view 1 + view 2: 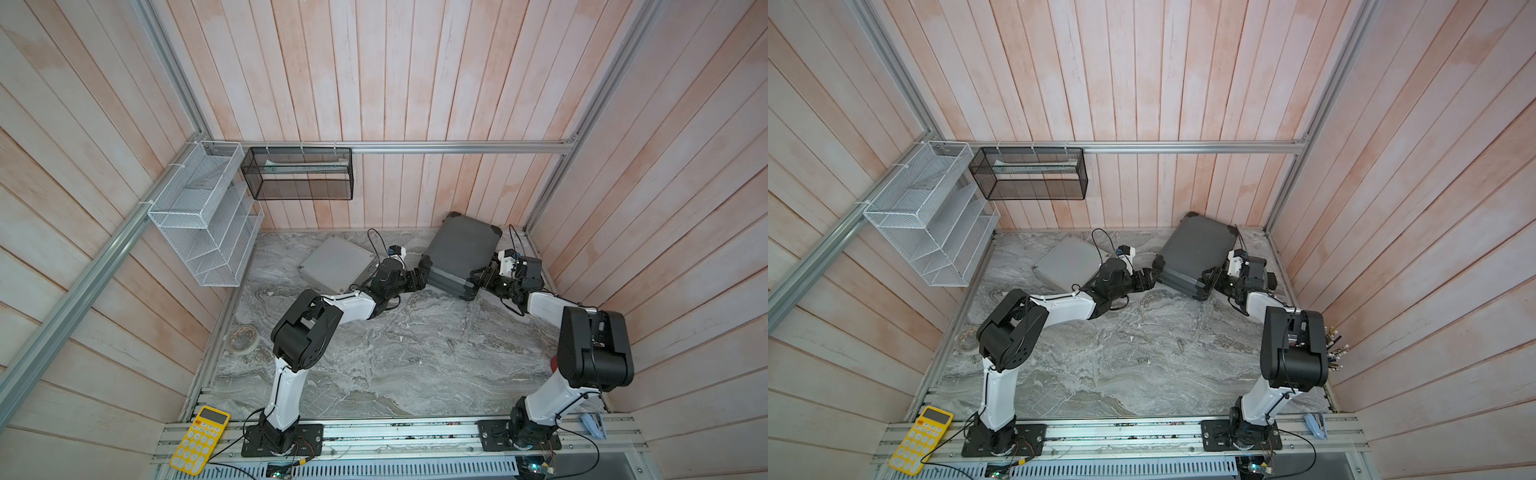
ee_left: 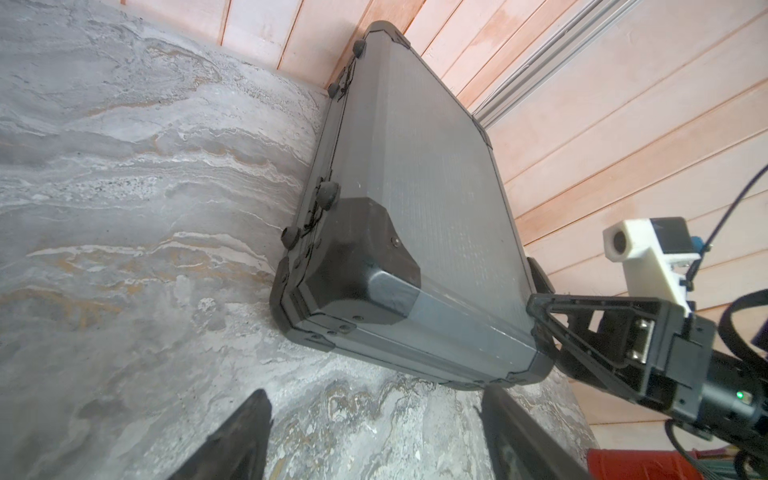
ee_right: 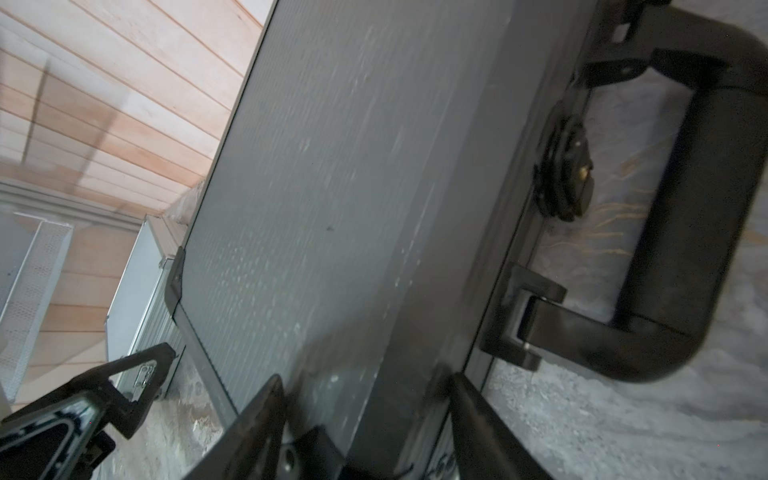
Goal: Open the poker set cases
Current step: Adjust the poker set case at the center of the board.
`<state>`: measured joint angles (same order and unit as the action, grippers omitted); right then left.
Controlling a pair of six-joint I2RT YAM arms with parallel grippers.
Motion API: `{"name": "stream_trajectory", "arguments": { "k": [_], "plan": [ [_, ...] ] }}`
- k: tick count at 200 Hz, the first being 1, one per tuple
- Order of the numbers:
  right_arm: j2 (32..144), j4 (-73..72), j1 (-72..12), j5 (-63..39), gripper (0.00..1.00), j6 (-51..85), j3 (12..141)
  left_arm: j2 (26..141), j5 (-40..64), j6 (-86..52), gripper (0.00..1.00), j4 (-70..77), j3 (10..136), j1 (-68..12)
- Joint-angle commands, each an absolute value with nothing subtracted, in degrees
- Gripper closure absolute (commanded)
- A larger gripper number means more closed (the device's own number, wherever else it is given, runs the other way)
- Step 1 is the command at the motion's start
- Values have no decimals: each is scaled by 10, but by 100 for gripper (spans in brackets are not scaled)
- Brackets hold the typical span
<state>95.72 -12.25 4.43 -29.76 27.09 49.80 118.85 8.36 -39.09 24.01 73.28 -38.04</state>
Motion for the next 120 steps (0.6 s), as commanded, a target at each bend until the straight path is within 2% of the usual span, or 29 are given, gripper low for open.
{"name": "stream_trajectory", "arguments": {
  "k": [1, 97, 112, 120],
  "plan": [
    [943, -181, 5, -312, 38, 326, 476, 1197, 94, -404, 18, 257, 734, -379],
    [936, -326, -132, -285, 38, 485, 435, 1156, 85, -388, 18, 233, 710, -335],
    [927, -289, -127, -267, 38, 468, 448, 1146, 83, -383, 17, 229, 708, -327],
    [918, -224, -119, -243, 37, 430, 472, 1142, 81, -378, 17, 224, 706, -323]
  ]
}}
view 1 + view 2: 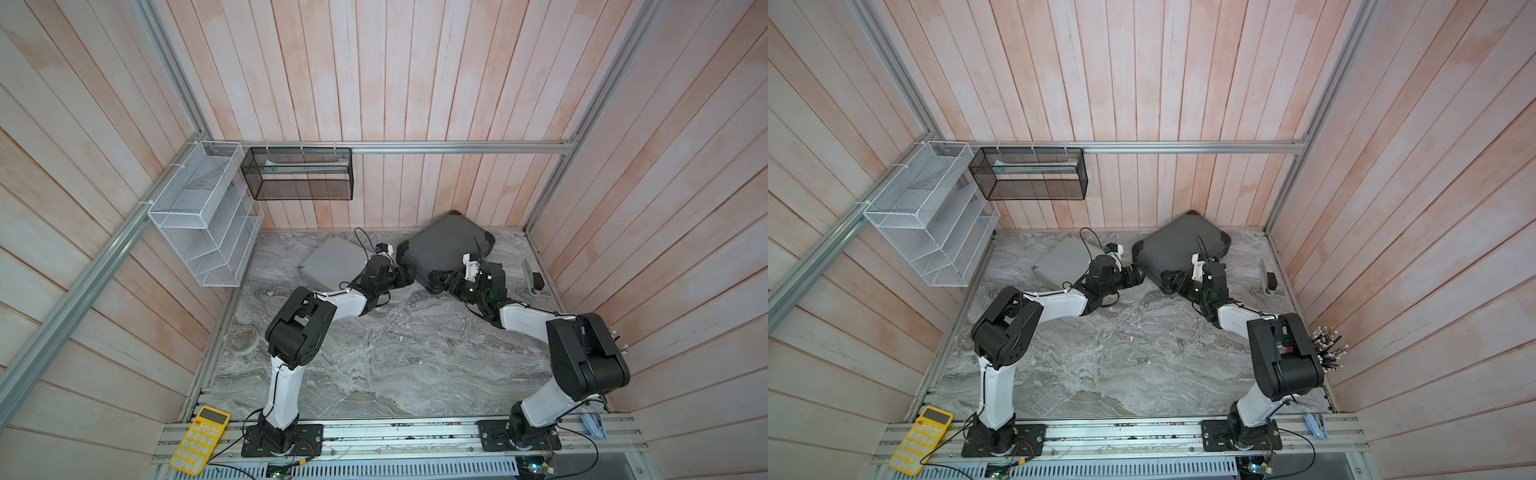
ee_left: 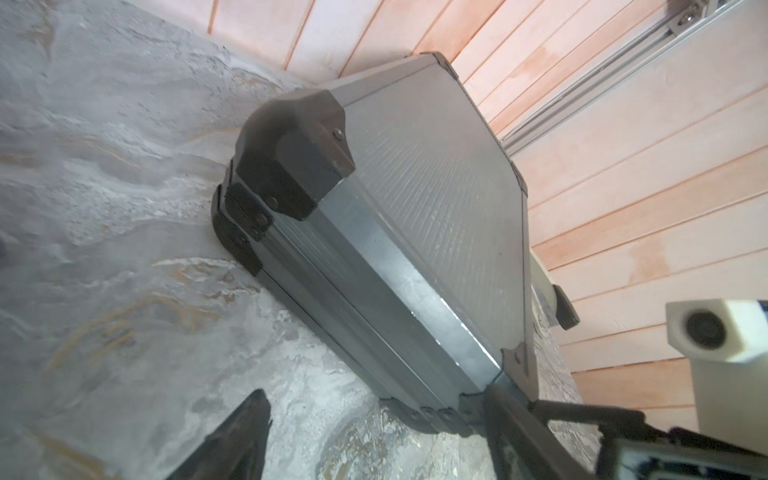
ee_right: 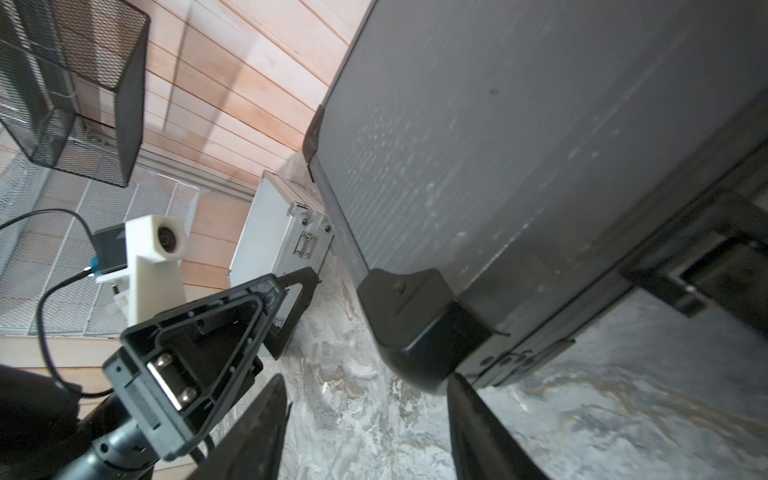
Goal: Open the poker set cases
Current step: Adjust the poker set case at the center of the board.
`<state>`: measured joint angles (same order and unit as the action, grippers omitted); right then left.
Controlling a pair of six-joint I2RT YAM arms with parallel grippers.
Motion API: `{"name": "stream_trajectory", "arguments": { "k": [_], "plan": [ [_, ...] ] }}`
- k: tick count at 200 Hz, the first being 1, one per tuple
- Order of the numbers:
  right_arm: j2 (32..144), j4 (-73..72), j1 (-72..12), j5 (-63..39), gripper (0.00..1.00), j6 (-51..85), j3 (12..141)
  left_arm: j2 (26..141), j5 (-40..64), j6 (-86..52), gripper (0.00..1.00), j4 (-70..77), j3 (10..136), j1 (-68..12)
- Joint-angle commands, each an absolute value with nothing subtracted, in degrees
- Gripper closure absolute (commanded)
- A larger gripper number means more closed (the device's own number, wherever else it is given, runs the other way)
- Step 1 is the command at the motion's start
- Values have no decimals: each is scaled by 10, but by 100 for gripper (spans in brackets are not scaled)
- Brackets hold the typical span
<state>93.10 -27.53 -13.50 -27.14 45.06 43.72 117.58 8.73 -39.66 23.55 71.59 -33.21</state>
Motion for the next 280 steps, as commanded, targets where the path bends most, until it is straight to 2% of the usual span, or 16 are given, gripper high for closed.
{"name": "stream_trajectory", "arguments": {
  "k": [1, 24, 62, 81, 91, 106, 141, 198, 254, 280],
  "plan": [
    [917, -216, -117, -241, 37, 424, 473, 1141, 80, -378, 17, 223, 705, -323],
    [912, -83, -55, -205, 35, 327, 548, 1125, 73, -374, 17, 222, 688, -316],
    [951, -24, 61, -231, 32, 221, 646, 1126, 78, -385, 14, 217, 691, -327],
    [1051, 73, 96, -264, 35, 111, 780, 1139, 77, -387, 13, 199, 714, -340],
    [1092, 91, 110, -276, 35, 90, 821, 1143, 77, -386, 12, 187, 725, -347],
    [1149, 84, 143, -352, 34, 77, 882, 1145, 72, -381, 10, 175, 740, -356],
    [1259, 108, 153, -473, 33, 49, 1022, 1170, 60, -363, 9, 151, 776, -364],
    [1399, 176, 153, -536, 33, 7, 1215, 1223, 42, -379, 9, 111, 841, -363],
    [1452, 165, 146, -576, 35, -18, 1261, 1277, 35, -410, 9, 77, 914, -353],
    [1475, 164, 143, -626, 34, -20, 1274, 1303, 41, -407, 9, 83, 939, -342]
  ]
}}
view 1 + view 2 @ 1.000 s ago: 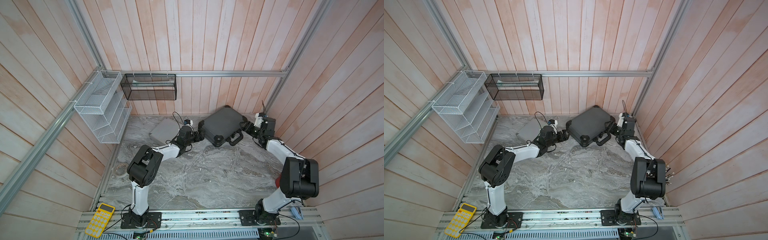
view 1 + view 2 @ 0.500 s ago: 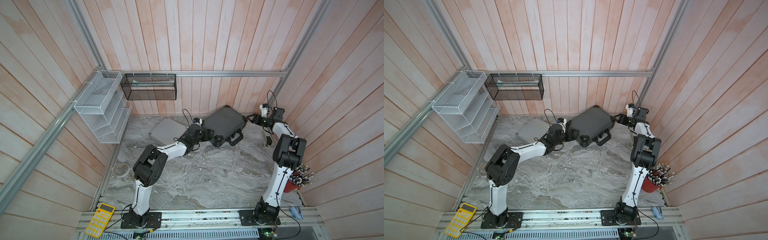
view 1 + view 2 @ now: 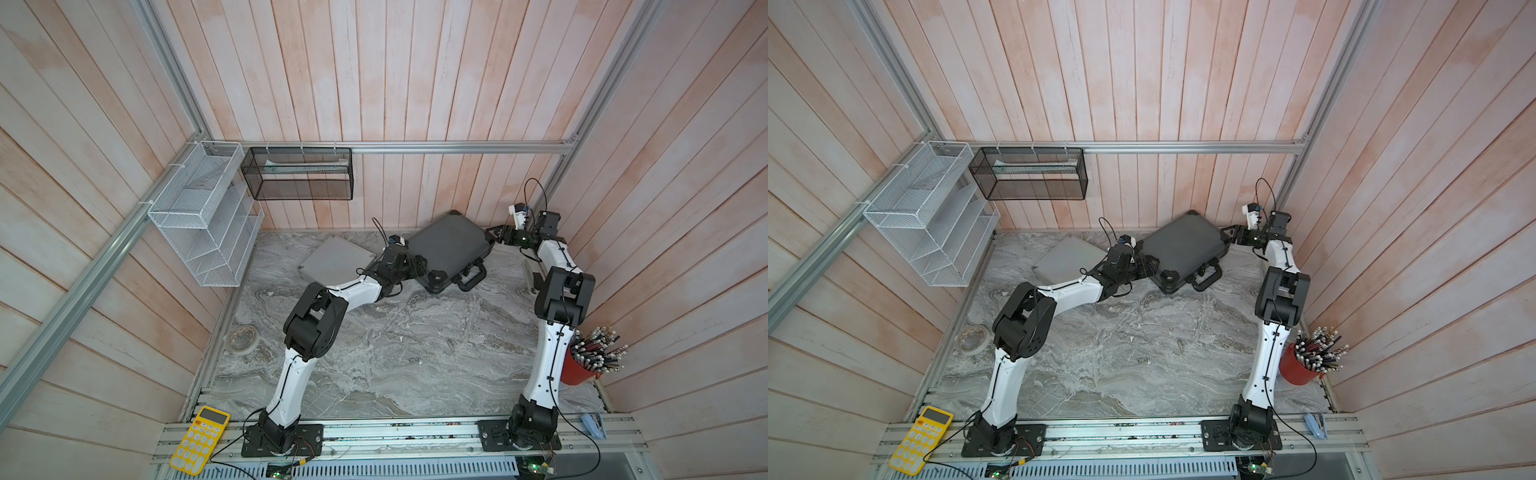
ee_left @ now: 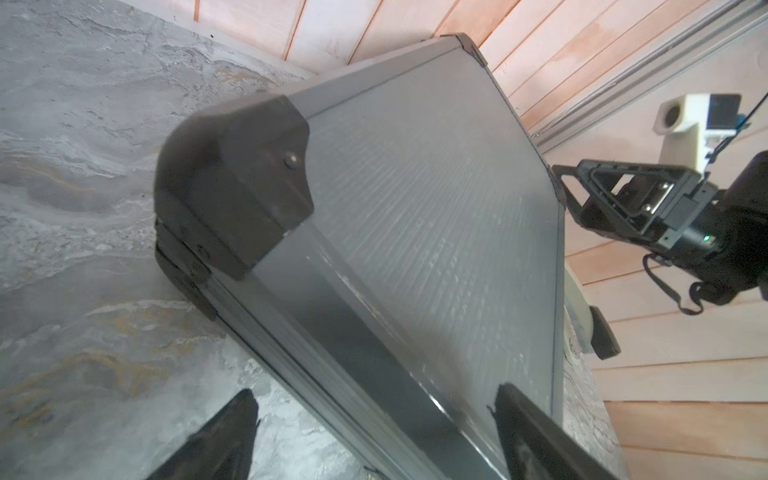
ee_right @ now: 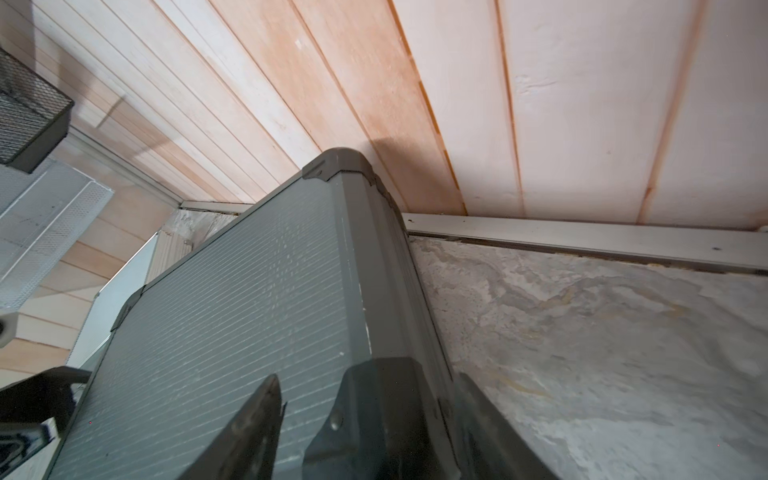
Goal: Open the poker set cases
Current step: Adjust the poker set case at the center of the board.
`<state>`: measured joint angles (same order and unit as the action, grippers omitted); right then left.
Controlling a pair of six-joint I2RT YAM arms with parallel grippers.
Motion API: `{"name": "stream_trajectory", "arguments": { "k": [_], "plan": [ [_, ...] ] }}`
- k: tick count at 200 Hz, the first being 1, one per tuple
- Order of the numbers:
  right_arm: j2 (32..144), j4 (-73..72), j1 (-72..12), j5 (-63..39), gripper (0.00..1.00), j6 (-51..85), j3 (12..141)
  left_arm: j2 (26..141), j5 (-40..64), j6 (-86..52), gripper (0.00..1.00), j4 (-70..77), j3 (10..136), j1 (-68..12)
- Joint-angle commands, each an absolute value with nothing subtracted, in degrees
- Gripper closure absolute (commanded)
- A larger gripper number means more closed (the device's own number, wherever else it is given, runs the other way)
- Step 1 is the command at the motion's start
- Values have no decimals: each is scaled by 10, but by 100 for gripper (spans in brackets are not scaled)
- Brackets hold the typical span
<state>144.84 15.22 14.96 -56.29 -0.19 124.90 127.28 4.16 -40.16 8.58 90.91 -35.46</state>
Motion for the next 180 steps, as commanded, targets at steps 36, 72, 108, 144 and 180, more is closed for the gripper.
{"name": "stream_trajectory", "arguments": {
  "k": [36, 72, 108, 144, 180],
  "plan": [
    [1488, 190, 130, -620, 34, -60, 1281, 1348, 47, -390, 9, 45, 1006, -327],
    [1509, 253, 114, -625, 34, -105, 1310, 1392, 60, -390, 8, 25, 1076, -309],
    [1502, 325, 97, -619, 37, -166, 1308, 1465, 74, -360, 8, -20, 1193, -300],
    [1466, 349, 87, -630, 39, -199, 1244, 1521, 109, -348, 8, -47, 1284, -295],
    [1430, 382, 67, -626, 41, -243, 1189, 1516, 140, -339, 8, -36, 1269, -294]
  ]
}}
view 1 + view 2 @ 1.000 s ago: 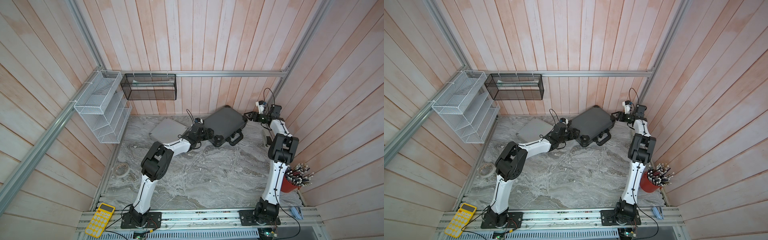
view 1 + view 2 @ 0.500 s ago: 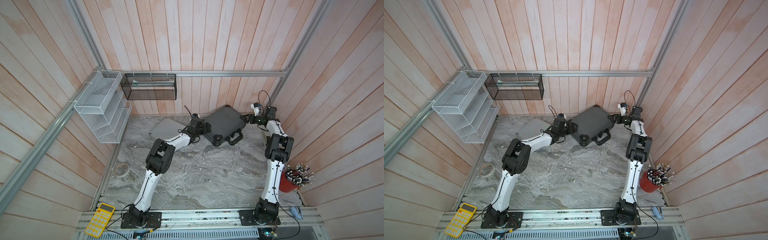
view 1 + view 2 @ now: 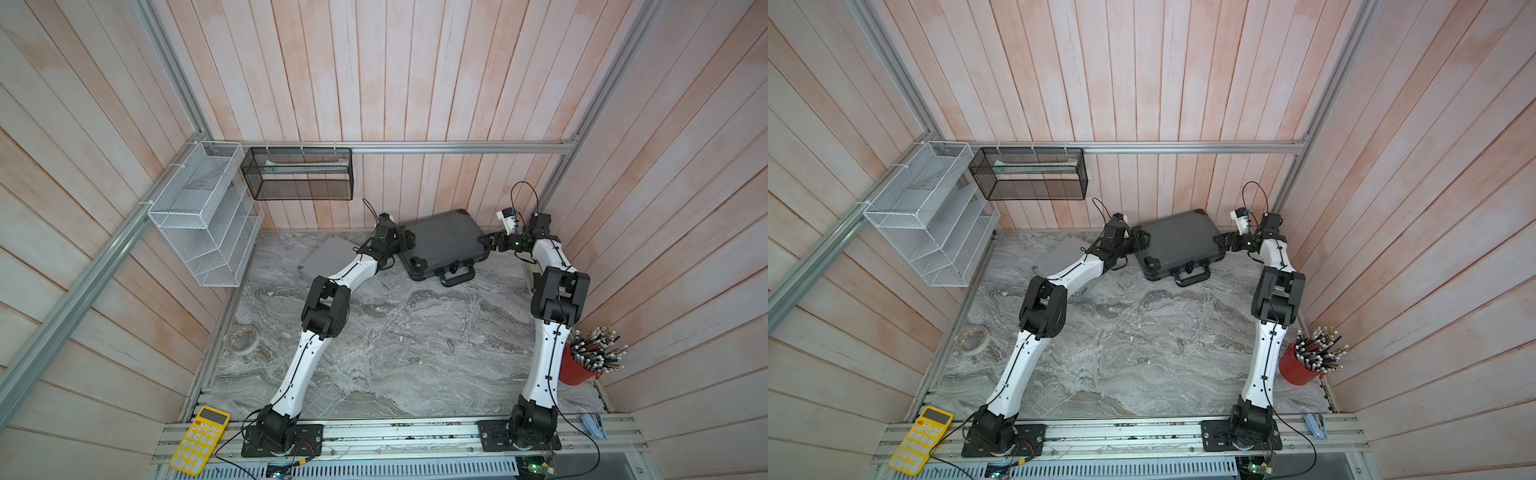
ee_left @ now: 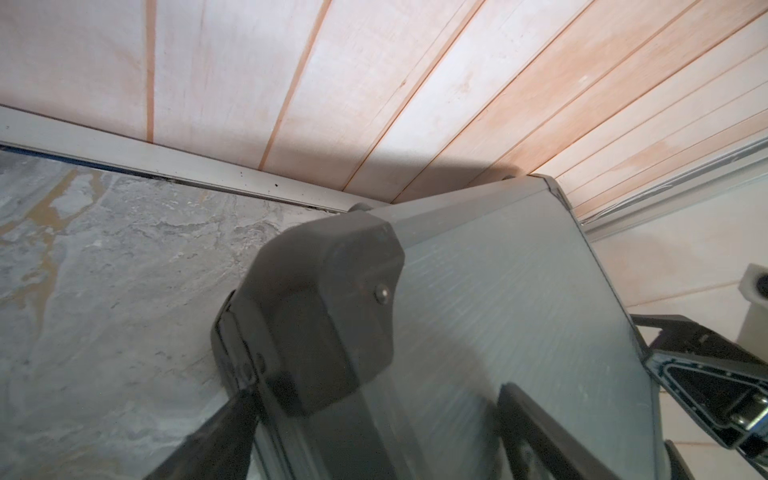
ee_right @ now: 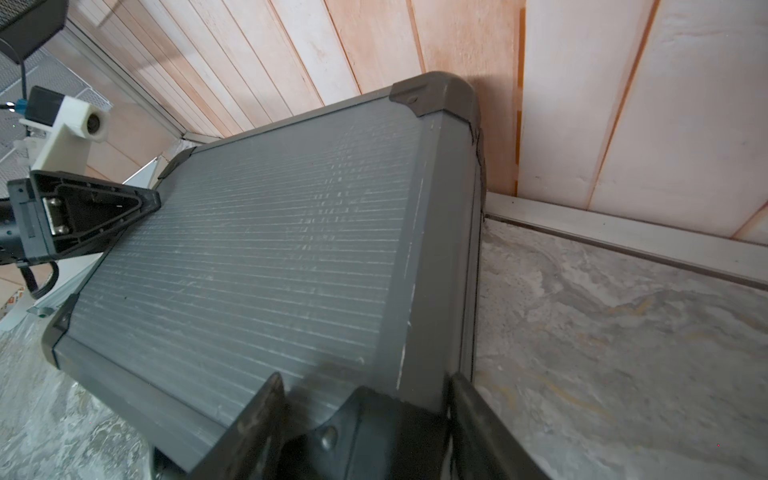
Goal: Open the poker set cases
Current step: Adjust the poker set case at the center of the board.
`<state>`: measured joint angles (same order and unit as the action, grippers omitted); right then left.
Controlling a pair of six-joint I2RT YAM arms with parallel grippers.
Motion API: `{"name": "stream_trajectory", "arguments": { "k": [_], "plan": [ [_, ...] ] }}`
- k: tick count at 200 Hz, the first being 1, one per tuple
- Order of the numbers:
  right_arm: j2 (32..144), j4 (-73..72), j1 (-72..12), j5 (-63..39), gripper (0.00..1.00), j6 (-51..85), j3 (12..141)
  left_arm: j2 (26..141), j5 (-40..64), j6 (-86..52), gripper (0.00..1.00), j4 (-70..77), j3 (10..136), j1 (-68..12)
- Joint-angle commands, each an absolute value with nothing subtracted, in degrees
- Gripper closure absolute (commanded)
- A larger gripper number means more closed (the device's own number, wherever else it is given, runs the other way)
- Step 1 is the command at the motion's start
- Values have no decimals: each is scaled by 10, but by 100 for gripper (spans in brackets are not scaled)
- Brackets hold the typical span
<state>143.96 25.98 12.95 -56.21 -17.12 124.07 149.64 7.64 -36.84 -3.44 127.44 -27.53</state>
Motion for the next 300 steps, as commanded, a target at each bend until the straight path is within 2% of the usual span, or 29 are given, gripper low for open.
{"name": "stream_trajectory", "arguments": {
  "k": [1, 43, 90, 132, 157, 221, 254, 300],
  "plan": [
    [1428, 383, 65, -627, 41, -245, 1186, 1515, 141, -338, 8, -36, 1268, -294],
    [1347, 337, 53, -618, 45, -253, 1034, 1468, 155, -316, 8, 3, 1184, -295],
    [1198, 177, 50, -584, 48, -166, 807, 1386, 163, -310, 8, 69, 1044, -317],
    [1117, 2, 45, -506, 51, -26, 650, 1300, 153, -313, 9, 126, 906, -349],
    [1076, -49, 45, -476, 52, 17, 586, 1262, 152, -313, 9, 137, 859, -362],
    [994, -90, 44, -416, 52, 86, 520, 1240, 162, -312, 9, 152, 834, -373],
    [970, -108, 55, -361, 48, 116, 507, 1236, 166, -313, 9, 147, 838, -388],
    [947, -90, 79, -337, 44, 127, 521, 1217, 167, -321, 10, 144, 817, -398]
  ]
}}
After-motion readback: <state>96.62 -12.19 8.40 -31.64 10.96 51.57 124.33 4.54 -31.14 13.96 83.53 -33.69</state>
